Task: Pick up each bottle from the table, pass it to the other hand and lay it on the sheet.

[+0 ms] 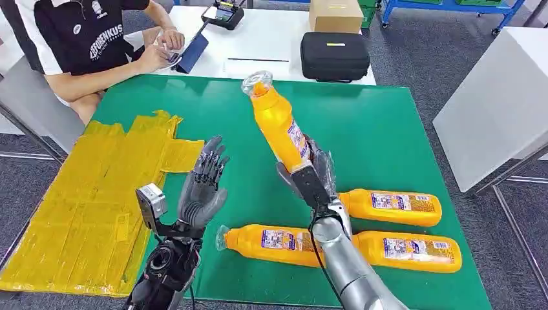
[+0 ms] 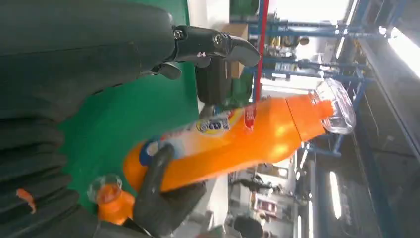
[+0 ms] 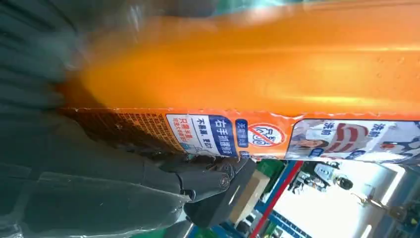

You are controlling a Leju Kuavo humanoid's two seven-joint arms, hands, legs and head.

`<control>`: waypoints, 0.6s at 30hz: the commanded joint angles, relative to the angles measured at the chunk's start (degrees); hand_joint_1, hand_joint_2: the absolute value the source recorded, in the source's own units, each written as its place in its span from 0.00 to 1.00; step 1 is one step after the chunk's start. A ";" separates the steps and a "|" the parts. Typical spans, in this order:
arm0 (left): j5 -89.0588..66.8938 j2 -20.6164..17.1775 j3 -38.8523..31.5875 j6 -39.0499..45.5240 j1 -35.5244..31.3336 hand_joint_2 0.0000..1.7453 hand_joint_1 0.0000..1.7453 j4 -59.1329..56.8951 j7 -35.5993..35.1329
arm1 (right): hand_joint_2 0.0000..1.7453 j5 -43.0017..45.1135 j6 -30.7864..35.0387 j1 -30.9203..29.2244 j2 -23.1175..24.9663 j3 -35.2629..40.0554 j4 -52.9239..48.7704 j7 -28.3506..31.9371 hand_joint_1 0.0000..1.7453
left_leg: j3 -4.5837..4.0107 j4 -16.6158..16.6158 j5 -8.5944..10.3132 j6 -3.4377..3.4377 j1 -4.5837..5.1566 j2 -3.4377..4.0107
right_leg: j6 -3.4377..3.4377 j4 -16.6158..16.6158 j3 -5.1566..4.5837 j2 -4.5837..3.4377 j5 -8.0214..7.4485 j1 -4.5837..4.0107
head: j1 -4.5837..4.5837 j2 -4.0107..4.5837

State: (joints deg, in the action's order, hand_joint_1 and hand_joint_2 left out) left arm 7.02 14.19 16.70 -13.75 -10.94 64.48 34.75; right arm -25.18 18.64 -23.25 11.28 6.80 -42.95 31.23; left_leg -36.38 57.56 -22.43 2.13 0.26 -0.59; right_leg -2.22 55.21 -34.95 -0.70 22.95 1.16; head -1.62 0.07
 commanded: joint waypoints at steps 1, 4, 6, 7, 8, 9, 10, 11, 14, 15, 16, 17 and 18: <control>1.98 -2.23 1.10 -1.90 -4.02 1.00 0.00 -0.99 -2.69 | 1.00 0.08 -1.06 -0.87 1.12 3.00 1.09 -0.94 1.00 | 0.32 0.02 -0.19 -0.16 -0.04 0.09 | 0.15 0.04 0.30 0.02 0.18 -0.06 | -0.02 0.00; 1.68 -2.07 1.39 -1.64 -4.53 1.00 0.00 -1.03 -3.16 | 1.00 -0.11 -1.38 -0.64 1.35 3.66 1.63 -0.96 1.00 | 0.30 0.02 -0.19 -0.15 -0.04 0.11 | 0.14 0.03 0.28 -0.01 0.16 -0.06 | -0.02 0.00; 1.64 -2.01 1.53 -1.48 -4.72 1.00 0.00 -1.23 -3.20 | 1.00 0.09 -1.89 -0.69 1.39 3.95 1.96 -1.10 1.00 | 0.23 0.00 -0.13 -0.11 -0.03 0.06 | 0.11 0.00 0.21 0.02 0.12 -0.04 | 0.00 0.00; 1.37 -2.07 1.74 -1.10 -4.93 1.00 0.00 -1.46 -3.28 | 1.00 0.07 -2.30 -0.71 1.33 4.53 2.05 -1.04 0.99 | 0.37 0.02 -0.21 -0.16 -0.05 0.07 | 0.15 0.02 0.36 0.04 0.20 -0.07 | -0.02 0.00; 1.37 -2.07 1.74 -1.10 -4.93 1.00 0.00 -1.46 -3.28 | 1.00 0.07 -2.30 -0.71 1.33 4.53 2.05 -1.04 1.00 | 0.31 0.02 -0.19 -0.14 -0.04 0.08 | 0.14 0.02 0.29 0.02 0.17 -0.06 | -0.02 0.00; 1.06 -2.04 1.75 -0.52 -5.22 1.00 0.00 -1.92 -3.33 | 1.00 -0.27 -2.48 -0.63 1.56 5.28 2.00 -0.94 1.00 | 0.32 0.01 -0.18 -0.14 -0.04 0.07 | 0.13 0.01 0.31 0.03 0.17 -0.05 | -0.02 0.00; 0.96 -2.01 1.66 -0.21 -5.37 1.00 0.00 -2.20 -3.34 | 1.00 -0.48 -2.48 -0.60 1.69 5.68 1.90 -0.85 1.00 | 0.32 0.00 -0.18 -0.14 -0.04 0.08 | 0.14 0.00 0.31 0.02 0.16 -0.05 | 0.00 0.00; 0.81 -1.95 1.53 0.29 -5.50 1.00 0.00 -2.55 -3.35 | 1.00 -0.64 -2.65 -0.49 1.80 6.13 1.67 -0.72 1.00 | 0.43 0.01 -0.23 -0.17 -0.05 0.11 | 0.16 0.01 0.40 0.01 0.20 -0.07 | -0.02 0.00; 0.50 -1.80 1.04 1.53 -6.10 1.00 0.00 -4.41 -3.00 | 1.00 -1.57 -3.33 0.66 2.55 8.84 -0.81 -0.57 1.00 | 0.41 0.01 -0.23 -0.19 -0.04 0.11 | 0.18 0.04 0.37 0.00 0.21 -0.06 | 0.00 0.00; 0.00 -1.73 0.96 2.33 -6.18 1.00 0.00 -4.87 -2.71 | 1.00 -2.11 -3.58 1.25 2.86 10.21 -2.04 -0.62 1.00 | 0.25 -0.02 -0.13 -0.13 -0.03 0.08 | 0.12 0.00 0.22 -0.01 0.11 -0.04 | 0.00 0.00; -0.01 -1.71 0.94 2.37 -6.20 1.00 0.00 -4.94 -2.71 | 1.00 -2.25 -3.54 1.34 2.92 10.44 -2.18 -0.68 1.00 | 0.32 -0.01 -0.17 -0.15 -0.04 0.09 | 0.15 0.02 0.29 0.01 0.16 -0.05 | -0.02 0.00; -0.01 -1.71 0.94 2.37 -6.20 1.00 0.00 -4.94 -2.71 | 1.00 -2.25 -3.54 1.34 2.92 10.44 -2.18 -0.68 1.00 | 0.18 -0.02 -0.09 -0.10 -0.03 0.09 | 0.10 -0.01 0.15 -0.02 0.07 -0.04 | 0.00 0.00; -0.01 -1.71 0.94 2.37 -6.20 1.00 0.00 -4.94 -2.71 | 1.00 -2.25 -3.54 1.34 2.92 10.44 -2.18 -0.68 1.00 | 0.29 -0.01 -0.16 -0.14 -0.03 0.11 | 0.13 0.00 0.25 -0.02 0.13 -0.05 | -0.02 0.00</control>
State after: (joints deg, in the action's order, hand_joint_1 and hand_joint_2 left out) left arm 7.65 14.03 17.44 -12.35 -14.36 64.02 31.96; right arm -26.93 15.69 -21.57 13.71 12.85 -43.63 30.60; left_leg -36.39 57.56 -22.44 2.13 0.25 -0.59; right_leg -2.22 55.21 -34.96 -0.71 22.96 1.15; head -1.64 0.07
